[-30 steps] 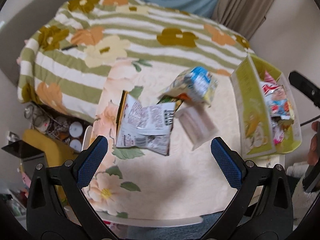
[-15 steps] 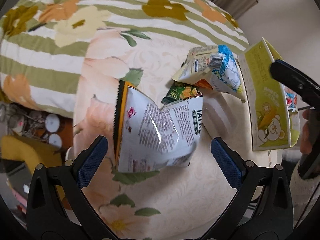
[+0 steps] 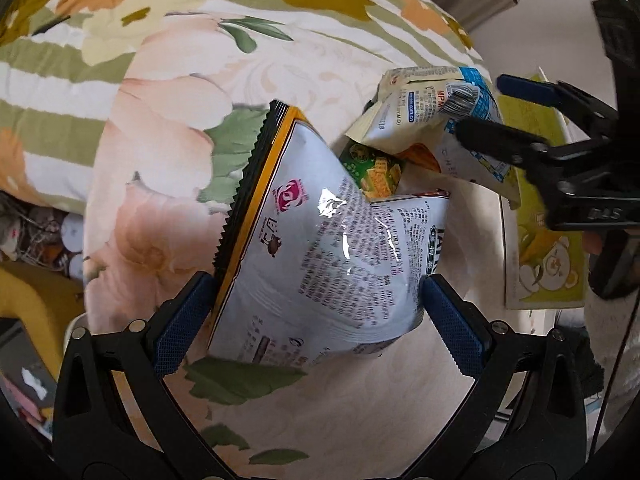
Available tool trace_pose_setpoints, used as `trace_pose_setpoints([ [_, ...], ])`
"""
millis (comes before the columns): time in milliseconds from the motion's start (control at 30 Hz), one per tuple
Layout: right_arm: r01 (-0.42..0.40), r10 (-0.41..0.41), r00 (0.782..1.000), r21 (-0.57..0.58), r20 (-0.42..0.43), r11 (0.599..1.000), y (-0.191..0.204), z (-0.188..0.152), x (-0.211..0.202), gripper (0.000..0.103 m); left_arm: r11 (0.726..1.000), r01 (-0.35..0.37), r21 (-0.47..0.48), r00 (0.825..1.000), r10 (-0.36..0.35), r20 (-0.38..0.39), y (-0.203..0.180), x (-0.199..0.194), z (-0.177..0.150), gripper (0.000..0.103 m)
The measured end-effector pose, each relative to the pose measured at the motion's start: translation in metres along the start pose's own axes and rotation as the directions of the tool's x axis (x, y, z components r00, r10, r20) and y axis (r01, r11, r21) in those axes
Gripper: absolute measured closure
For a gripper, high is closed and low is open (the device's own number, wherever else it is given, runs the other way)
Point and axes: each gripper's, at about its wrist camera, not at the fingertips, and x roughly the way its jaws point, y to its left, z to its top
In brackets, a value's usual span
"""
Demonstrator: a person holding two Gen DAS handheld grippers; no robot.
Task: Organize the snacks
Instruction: 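Grasp the white TATRE bag with left tool while right tool grasps blue-yellow bag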
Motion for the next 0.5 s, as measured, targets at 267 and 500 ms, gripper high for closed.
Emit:
trace_pose_setpoints([
  [267, -0.076, 0.075, 0.996, -0.012, -0.055, 0.997, -0.009, 0.002, 0.024, 0.003, 0.999, 0.034, -0.006, 0.999, -0.034, 0.007, -0.004, 0.0, 0.003, 0.016],
  [500, -0.117, 0.116, 0.991, -0.016, -0.065, 0.993, -0.009, 0.002, 0.035, 0.003, 0.997, 0.043, -0.06, 0.999, -0.043, 0.0, 0.001, -0.005, 0.002, 0.026],
])
